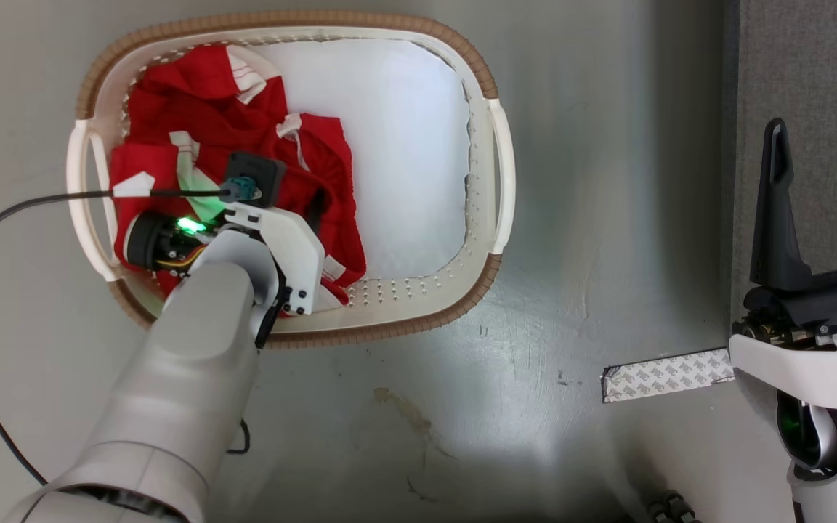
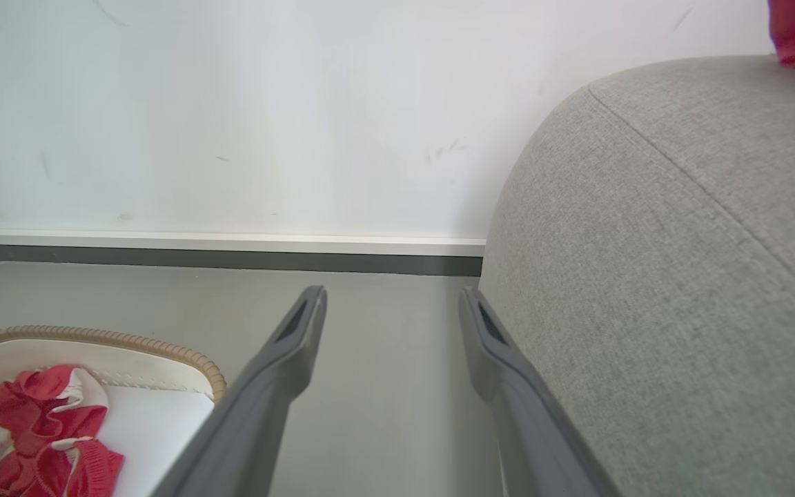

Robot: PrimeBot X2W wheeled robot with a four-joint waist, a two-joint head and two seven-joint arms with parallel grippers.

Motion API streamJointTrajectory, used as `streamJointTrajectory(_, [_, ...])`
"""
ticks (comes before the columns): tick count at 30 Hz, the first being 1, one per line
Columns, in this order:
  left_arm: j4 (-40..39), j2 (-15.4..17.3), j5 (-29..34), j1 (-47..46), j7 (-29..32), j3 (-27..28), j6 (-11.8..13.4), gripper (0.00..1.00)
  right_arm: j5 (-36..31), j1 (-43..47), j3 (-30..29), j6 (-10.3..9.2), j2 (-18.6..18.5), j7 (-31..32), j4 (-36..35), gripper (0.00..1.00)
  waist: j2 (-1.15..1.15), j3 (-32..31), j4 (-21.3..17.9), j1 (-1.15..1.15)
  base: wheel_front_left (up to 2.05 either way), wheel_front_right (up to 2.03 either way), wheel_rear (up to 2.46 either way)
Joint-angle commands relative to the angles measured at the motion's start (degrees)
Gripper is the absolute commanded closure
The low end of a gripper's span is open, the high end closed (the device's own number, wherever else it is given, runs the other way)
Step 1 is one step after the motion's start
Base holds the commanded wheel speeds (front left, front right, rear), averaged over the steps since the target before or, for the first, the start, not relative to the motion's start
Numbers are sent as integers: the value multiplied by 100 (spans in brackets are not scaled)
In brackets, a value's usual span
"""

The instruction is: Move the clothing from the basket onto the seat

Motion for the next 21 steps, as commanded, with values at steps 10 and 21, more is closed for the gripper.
streamJointTrajectory(10, [105,-7,-87,-43,-173,-177,-77,100,-34,-22,-36,-14,-6,-19,42,0,0,-47,30,0,0,0,0])
streamJointTrajectory(21, [-100,-23,-524,267,-847,-24,-131,100,-53,37,-26,-14,-8,-19,382,0,0,-919,227,0,0,0,0])
